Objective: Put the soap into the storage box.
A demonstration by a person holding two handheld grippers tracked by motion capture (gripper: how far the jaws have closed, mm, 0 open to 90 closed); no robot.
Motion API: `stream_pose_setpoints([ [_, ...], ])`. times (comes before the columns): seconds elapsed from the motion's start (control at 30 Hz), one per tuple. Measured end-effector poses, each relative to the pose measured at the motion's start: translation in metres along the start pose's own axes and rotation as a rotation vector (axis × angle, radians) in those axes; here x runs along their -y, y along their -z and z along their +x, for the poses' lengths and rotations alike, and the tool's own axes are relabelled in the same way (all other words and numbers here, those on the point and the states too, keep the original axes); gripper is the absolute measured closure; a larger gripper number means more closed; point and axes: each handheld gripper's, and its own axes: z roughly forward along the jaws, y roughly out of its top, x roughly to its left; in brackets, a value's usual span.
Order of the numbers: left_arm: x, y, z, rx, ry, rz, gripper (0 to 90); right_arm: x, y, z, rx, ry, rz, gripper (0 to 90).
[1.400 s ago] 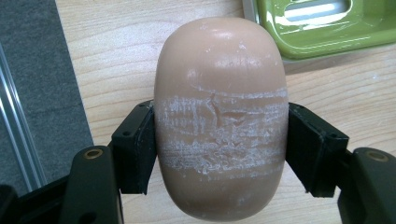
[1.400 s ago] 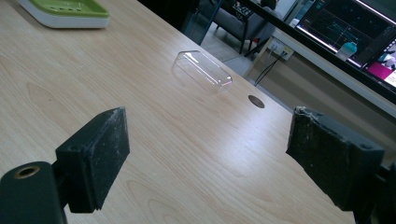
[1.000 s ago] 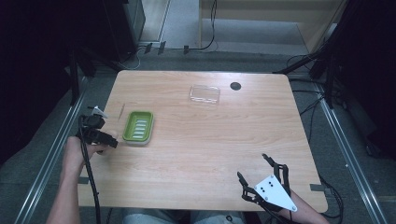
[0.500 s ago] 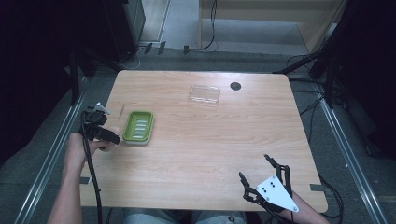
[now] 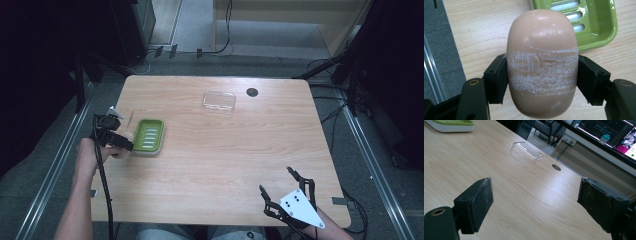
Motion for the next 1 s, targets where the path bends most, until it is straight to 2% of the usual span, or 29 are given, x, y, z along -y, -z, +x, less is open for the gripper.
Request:
stream_pose_setpoints([
  [0.5,-0.003,0.004,0.001,0.002,-0.006,-0.016,33.4,0.001,0.001,0.0,0.009,-0.008,0.007,13.2],
  [1.0,-0.014,0.004,-0.006,0.005,-0.022,-0.024,33.4,0.006,0.008,-0.006,0.021,-0.045,0.01,13.2],
])
